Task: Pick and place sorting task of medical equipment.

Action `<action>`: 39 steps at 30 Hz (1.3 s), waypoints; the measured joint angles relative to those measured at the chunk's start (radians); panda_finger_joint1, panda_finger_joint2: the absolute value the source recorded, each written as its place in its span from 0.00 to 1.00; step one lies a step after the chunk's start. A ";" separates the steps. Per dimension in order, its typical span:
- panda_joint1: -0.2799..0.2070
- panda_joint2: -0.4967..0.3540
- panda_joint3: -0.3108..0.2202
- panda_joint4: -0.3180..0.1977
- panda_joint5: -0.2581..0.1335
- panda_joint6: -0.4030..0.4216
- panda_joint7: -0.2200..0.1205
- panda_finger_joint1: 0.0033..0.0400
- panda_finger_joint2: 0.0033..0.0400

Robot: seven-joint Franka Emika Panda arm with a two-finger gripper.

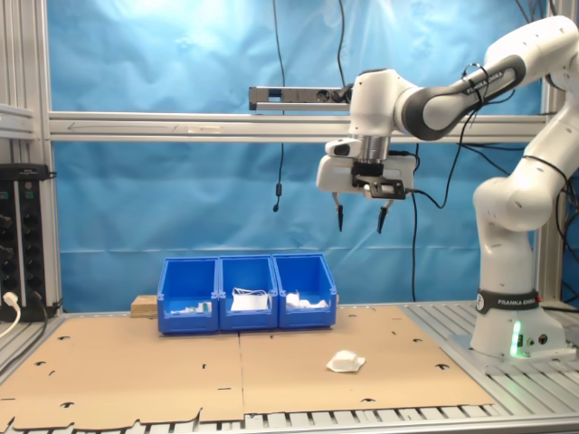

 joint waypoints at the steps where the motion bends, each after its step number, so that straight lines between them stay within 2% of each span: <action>1: 0.000 0.011 -0.002 0.007 0.000 0.002 0.000 1.00 1.00; 8: 0.000 0.099 -0.012 0.040 0.000 0.061 0.000 1.00 1.00; 21: -0.002 0.286 -0.016 0.036 0.008 0.254 0.000 1.00 1.00; 25: -0.002 0.337 -0.016 0.024 0.041 0.303 0.000 1.00 1.00; 35: -0.004 0.438 -0.016 -0.019 0.176 0.386 0.000 1.00 1.00; 36: -0.004 0.438 -0.016 -0.019 0.176 0.386 0.000 1.00 1.00; 39: -0.006 0.460 -0.015 -0.026 0.213 0.401 0.000 1.00 1.00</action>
